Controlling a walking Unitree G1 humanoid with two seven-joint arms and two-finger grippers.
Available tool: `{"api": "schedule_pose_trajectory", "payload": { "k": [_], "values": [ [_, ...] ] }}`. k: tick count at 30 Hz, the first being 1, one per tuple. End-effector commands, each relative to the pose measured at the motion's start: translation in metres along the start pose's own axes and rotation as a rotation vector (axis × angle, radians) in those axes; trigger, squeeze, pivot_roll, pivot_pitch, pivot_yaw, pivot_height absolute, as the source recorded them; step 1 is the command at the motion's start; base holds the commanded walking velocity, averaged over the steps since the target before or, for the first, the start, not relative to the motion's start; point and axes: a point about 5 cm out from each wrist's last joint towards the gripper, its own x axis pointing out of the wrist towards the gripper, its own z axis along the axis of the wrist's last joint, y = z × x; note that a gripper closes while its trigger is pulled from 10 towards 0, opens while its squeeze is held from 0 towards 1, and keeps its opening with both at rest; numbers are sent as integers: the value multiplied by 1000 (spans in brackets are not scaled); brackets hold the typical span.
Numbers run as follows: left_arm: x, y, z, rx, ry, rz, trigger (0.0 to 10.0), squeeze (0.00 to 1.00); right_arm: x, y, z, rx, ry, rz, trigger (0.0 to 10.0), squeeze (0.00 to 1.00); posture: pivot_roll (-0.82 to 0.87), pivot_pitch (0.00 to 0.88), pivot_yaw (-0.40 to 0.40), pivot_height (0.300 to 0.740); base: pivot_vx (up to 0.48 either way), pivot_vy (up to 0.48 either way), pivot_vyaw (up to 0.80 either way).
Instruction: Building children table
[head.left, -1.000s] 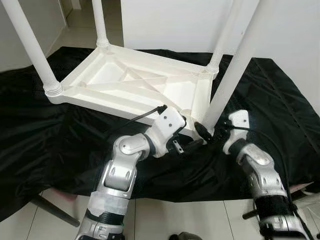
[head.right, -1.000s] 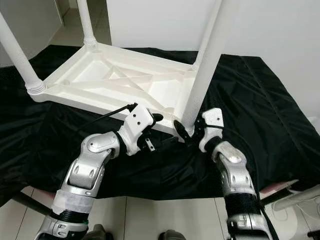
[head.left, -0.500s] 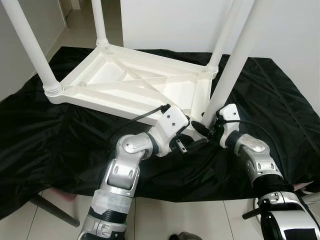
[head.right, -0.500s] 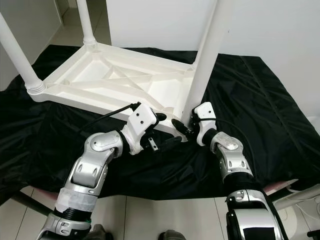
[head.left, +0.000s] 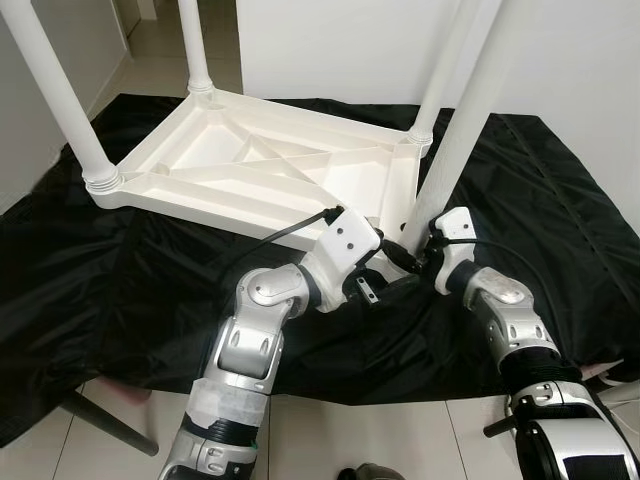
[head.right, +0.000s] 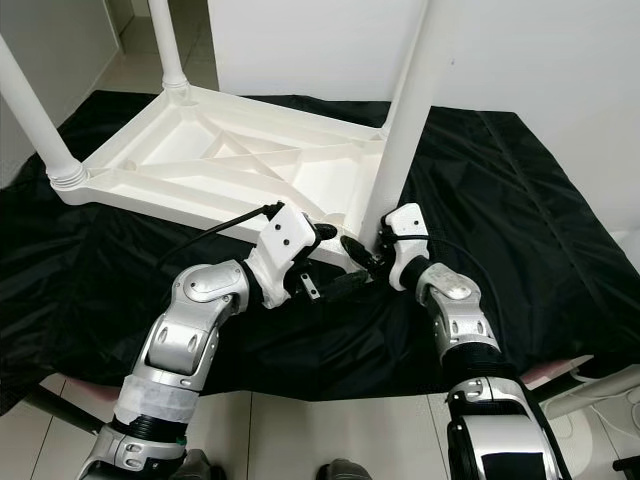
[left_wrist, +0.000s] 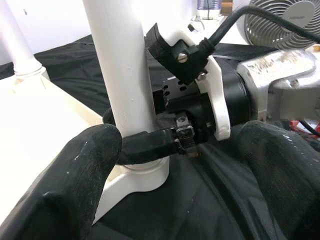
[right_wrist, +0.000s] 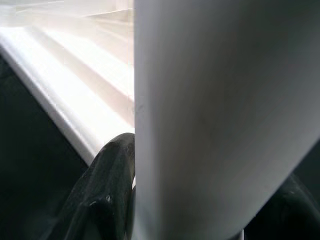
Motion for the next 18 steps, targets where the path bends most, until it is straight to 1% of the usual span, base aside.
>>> {"api": "schedule_pose_trajectory", "payload": {
  "k": [1,3,4,5,6,7,8,9,10,12,13,14,15,17,18],
  "values": [
    [2,9,-1,-5,4,189,10000,0,-2,-3,0,24,6,-78,10000,0,-57,0,-25,740,0,0,0],
    [2,9,-1,-5,4,189,10000,0,-2,-3,0,24,6,-78,10000,0,-57,0,-25,740,0,0,0],
    [2,9,-2,0,11,191,10000,0,-2,-2,-1,40,8,-117,10000,0,-58,0,-24,740,0,0,0],
    [2,12,-5,8,28,209,10000,0,-1,0,-3,79,21,-243,10000,0,-60,0,-22,740,0,0,0],
    [2,12,-5,8,28,209,10000,0,-1,0,-3,79,21,-243,10000,0,-60,0,-22,740,0,0,0],
    [2,14,-7,14,40,224,10000,0,-1,3,-4,103,33,-330,10000,0,-58,0,-23,740,0,0,0],
    [2,14,-7,14,40,224,10000,0,-1,3,-4,103,33,-330,10000,0,-58,0,-23,740,0,0,0],
    [1,16,-8,25,50,248,10000,0,-2,7,-5,125,41,-425,10000,0,-58,0,-23,740,0,0,0],
    [0,19,-10,32,60,270,10000,0,-2,11,-6,142,45,-495,10000,0,-55,0,-26,740,0,0,0],
    [0,19,-10,32,60,270,10000,0,-2,11,-6,142,45,-495,10000,0,-55,0,-26,740,0,0,0],
    [-1,21,-11,33,68,288,10000,0,-2,14,-5,150,45,-553,10000,0,-55,0,-26,740,0,0,0],
    [-1,21,-11,33,68,288,10000,0,-2,14,-5,150,45,-553,10000,0,-55,0,-26,740,0,0,0],
    [-1,23,-11,33,74,302,10000,0,-1,18,-4,155,42,-594,10000,0,-49,0,-30,740,0,0,0],
    [-1,23,-11,33,74,302,10000,0,-1,18,-4,155,42,-594,10000,0,-49,0,-30,740,0,0,0],
    [-3,26,-11,28,78,322,10000,0,3,26,1,168,22,-609,10000,0,-40,0,-35,740,0,0,0]
  ]
}}
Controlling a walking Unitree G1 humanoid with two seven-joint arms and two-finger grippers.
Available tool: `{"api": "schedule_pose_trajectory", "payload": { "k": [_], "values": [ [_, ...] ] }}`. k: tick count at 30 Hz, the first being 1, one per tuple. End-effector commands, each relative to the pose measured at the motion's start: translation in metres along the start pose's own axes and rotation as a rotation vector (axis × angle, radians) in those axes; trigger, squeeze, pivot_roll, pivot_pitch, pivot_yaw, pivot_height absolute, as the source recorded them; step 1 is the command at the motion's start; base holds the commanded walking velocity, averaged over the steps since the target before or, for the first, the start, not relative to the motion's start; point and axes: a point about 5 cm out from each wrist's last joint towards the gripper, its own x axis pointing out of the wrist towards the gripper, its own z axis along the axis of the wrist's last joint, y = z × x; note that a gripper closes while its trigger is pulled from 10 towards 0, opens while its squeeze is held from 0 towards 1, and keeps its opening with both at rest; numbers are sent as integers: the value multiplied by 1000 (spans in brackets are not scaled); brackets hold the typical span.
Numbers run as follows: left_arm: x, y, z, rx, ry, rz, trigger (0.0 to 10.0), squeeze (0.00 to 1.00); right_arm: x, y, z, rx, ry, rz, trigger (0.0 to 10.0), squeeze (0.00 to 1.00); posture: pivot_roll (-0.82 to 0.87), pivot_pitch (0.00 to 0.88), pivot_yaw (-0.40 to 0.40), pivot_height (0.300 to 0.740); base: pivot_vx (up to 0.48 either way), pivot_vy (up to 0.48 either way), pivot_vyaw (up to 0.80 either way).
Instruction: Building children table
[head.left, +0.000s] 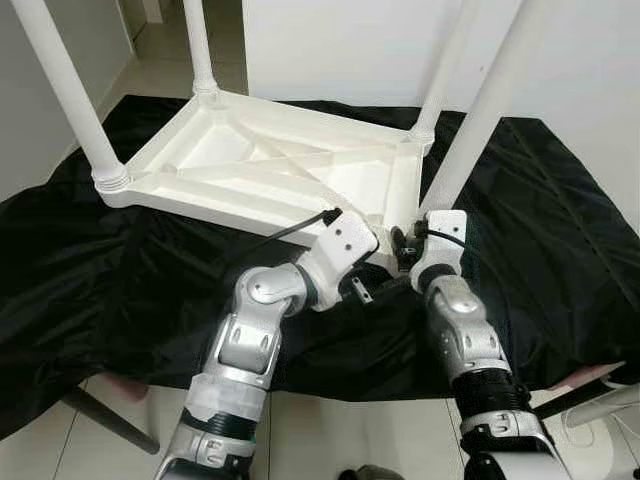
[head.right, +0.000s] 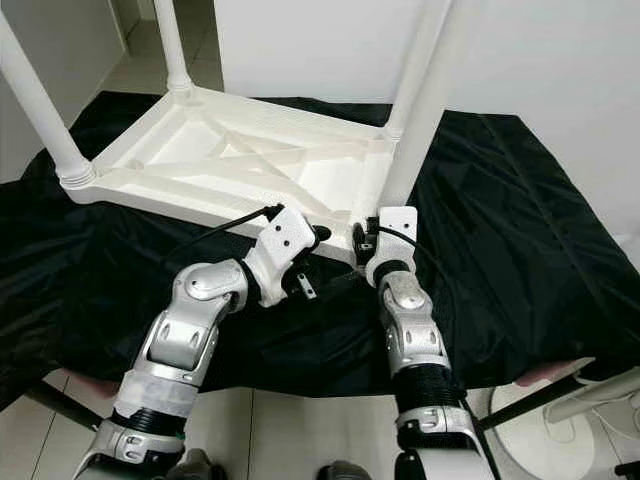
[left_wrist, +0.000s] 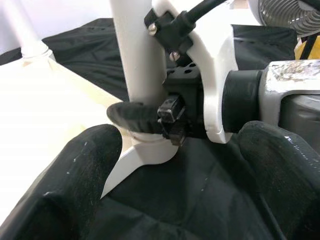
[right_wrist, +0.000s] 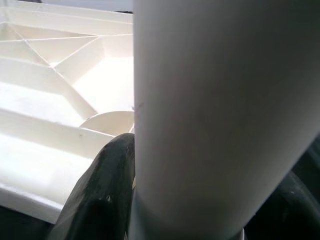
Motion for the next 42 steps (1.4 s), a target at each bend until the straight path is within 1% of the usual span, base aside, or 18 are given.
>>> {"api": "schedule_pose_trajectory", "payload": {
  "k": [1,4,5,16,17,18,20,22,23,24,25,26,29,32,34,37,38,42],
  "values": [
    [-1,18,-1,4,17,300,10000,0,-2,-4,-1,19,11,-61,10000,0,-40,0,-35,740,0,0,0],
    [-3,20,-1,-3,20,320,10000,0,-3,3,8,42,-26,-56,10000,0,-39,0,-35,740,0,0,0],
    [-3,20,-1,-4,21,323,10000,0,-6,4,12,65,-36,-50,10000,1000,-39,0,-35,740,0,0,0],
    [-2,21,-2,-3,17,326,10000,0,-13,8,19,67,-56,-26,10000,1000,-37,0,-44,740,0,0,0],
    [-1,20,-1,-3,15,324,10000,0,-15,4,19,49,-57,30,10000,1000,-34,0,-48,740,0,0,0],
    [0,20,-1,-3,13,323,10000,0,-17,-2,19,28,-62,94,10000,0,-34,0,-49,740,0,0,0],
    [0,20,-1,-3,13,323,10000,0,-17,-2,19,28,-62,94,10000,0,-34,0,-49,740,0,0,0],
    [0,20,0,-3,11,321,10000,0,-19,-8,18,2,-61,157,10000,0,-35,0,-48,740,0,0,0],
    [0,19,0,-3,9,316,10000,0,-19,-20,18,-69,-66,248,10000,0,-37,0,-45,740,0,0,0],
    [0,19,0,-3,9,316,10000,0,-19,-20,18,-69,-66,248,10000,0,-37,0,-45,740,0,0,0],
    [0,19,0,-3,9,311,10000,0,-20,-28,17,-123,-65,315,10000,0,-37,0,-47,740,0,0,0],
    [0,19,0,-3,9,311,10000,0,-20,-28,17,-123,-65,315,10000,0,-37,0,-47,740,0,0,0],
    [1,18,0,1,7,302,10000,0,-15,-44,16,-194,-34,444,10000,0,-41,0,-47,740,0,0,0],
    [2,19,0,2,6,301,10000,0,-13,-45,16,-212,-31,464,10000,0,-41,0,-47,740,0,0,0],
    [3,19,1,6,2,297,10000,0,-7,-44,14,-247,-4,540,10000,0,-42,0,-42,740,0,0,0],
    [3,19,1,6,2,297,10000,0,-7,-44,14,-247,-4,540,10000,0,-42,0,-42,740,0,0,0],
    [5,19,2,12,-1,288,10000,0,1,-38,9,-314,36,634,10000,0,-44,0,-36,740,0,0,0],
    [6,18,3,16,-2,280,10000,0,8,-31,9,-343,56,689,10000,0,-45,0,-34,740,0,0,0]
  ]
}}
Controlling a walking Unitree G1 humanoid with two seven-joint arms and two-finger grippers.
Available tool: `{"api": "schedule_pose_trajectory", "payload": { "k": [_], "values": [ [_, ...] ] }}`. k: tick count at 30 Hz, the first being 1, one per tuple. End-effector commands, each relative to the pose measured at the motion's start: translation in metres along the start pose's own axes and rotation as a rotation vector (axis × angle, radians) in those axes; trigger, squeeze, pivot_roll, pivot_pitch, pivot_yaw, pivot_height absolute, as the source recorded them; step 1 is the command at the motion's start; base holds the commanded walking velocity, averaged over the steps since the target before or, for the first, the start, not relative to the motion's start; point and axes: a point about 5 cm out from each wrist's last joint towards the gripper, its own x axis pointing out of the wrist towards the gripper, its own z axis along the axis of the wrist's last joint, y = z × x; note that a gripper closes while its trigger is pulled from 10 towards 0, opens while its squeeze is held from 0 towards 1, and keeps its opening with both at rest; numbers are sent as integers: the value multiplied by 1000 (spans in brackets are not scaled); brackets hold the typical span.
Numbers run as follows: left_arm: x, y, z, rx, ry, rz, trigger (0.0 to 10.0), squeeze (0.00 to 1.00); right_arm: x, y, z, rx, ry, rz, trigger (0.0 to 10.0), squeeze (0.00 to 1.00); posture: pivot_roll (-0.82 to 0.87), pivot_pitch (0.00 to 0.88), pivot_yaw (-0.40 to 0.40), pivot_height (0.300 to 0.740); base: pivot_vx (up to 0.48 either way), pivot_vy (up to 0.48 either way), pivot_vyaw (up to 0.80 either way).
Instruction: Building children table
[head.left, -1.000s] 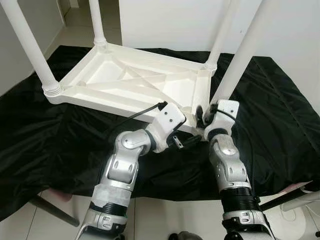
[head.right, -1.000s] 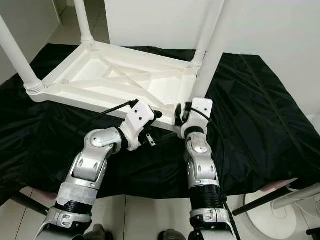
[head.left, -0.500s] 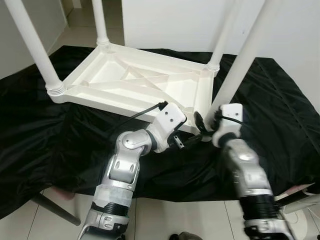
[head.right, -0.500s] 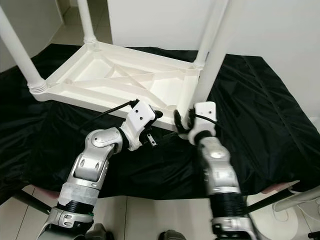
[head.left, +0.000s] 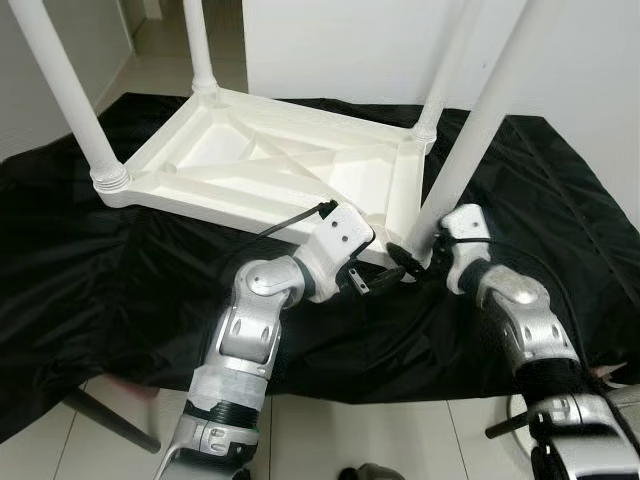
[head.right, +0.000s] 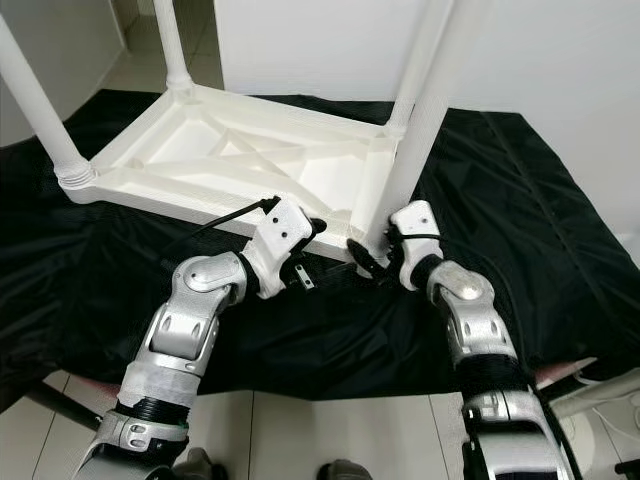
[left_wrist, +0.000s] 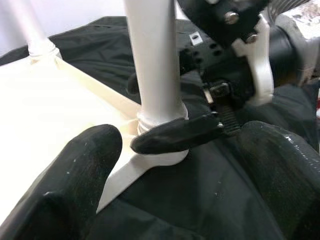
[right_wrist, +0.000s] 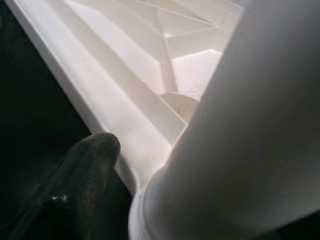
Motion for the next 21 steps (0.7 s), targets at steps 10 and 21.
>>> {"api": "schedule_pose_trajectory", "payload": {
  "k": [10,21],
  "values": [
    [4,10,5,11,-13,252,10000,0,5,2,-14,-26,65,76,0,0,-39,0,-35,740,0,0,0],
    [2,10,2,9,-2,262,10000,0,-1,4,-20,24,39,47,2235,0,-47,0,-28,740,0,0,0]
  ]
}}
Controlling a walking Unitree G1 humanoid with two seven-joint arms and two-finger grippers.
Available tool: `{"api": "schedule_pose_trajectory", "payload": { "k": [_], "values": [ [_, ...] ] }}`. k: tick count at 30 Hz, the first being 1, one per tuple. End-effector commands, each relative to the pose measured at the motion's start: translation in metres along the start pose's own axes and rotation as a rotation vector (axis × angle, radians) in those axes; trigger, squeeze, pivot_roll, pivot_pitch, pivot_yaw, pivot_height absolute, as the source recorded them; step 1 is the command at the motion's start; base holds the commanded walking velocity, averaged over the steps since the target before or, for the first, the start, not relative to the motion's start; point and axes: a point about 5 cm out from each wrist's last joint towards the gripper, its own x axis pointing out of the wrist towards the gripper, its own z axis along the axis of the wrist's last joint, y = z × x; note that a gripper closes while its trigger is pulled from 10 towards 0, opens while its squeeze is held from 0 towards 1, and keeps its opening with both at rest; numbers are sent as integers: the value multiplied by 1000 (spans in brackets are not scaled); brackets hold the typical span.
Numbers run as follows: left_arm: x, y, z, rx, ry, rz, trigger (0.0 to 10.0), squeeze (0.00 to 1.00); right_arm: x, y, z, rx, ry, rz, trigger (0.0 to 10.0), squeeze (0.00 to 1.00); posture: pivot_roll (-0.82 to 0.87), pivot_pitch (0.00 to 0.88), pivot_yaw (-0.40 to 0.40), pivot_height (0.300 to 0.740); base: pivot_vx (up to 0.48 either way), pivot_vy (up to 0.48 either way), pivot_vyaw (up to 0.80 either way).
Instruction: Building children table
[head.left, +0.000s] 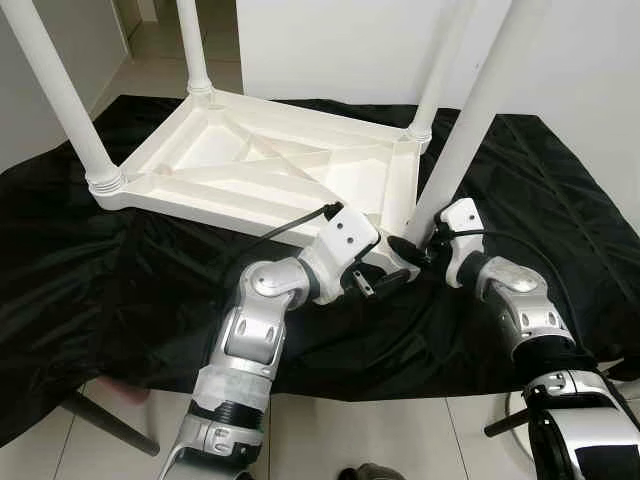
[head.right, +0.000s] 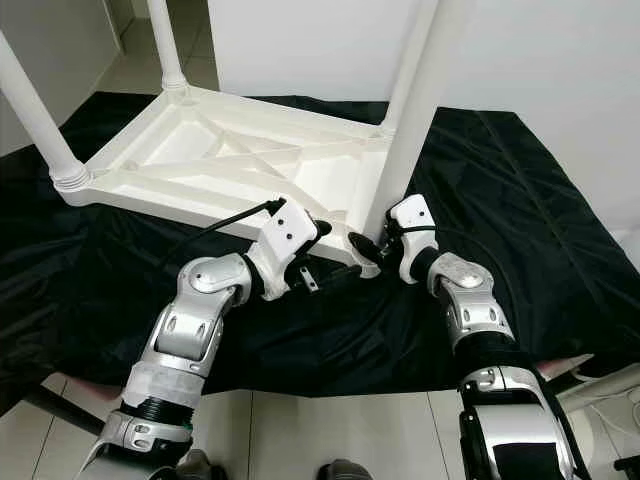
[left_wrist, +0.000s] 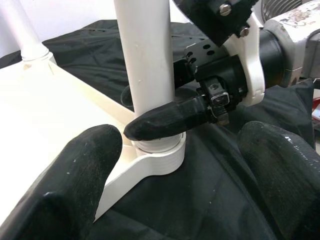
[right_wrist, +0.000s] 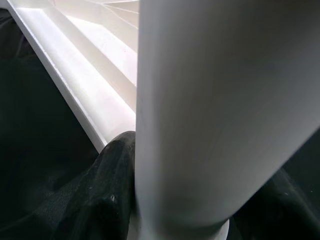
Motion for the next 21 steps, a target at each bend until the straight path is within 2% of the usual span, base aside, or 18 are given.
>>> {"api": "schedule_pose_trajectory", "payload": {
  "k": [1,7,9,13,16,18,21],
  "values": [
    [-1,13,1,10,5,266,10000,0,0,11,-15,-6,70,-2,10000,0,-50,0,-28,740,0,0,0],
    [-1,13,0,6,8,268,10000,0,3,12,-13,20,48,-74,10000,0,-50,0,-30,740,0,0,0],
    [-3,13,-2,-2,17,276,10000,0,5,15,-6,72,17,-214,10000,0,-46,0,-33,740,0,0,0],
    [-3,13,-3,-4,19,279,10000,0,5,16,-5,87,10,-247,10000,0,-46,0,-33,740,0,0,0],
    [-6,13,-4,-11,24,285,10000,0,13,39,0,207,-2,-448,10000,0,-43,0,-31,740,0,0,0],
    [-6,13,-4,-11,24,285,10000,0,13,39,0,207,-2,-448,10000,0,-43,0,-31,740,0,0,0],
    [-6,14,-4,-12,25,288,10000,0,19,51,2,274,-2,-576,10000,0,-39,0,-26,740,0,0,0]
  ]
}}
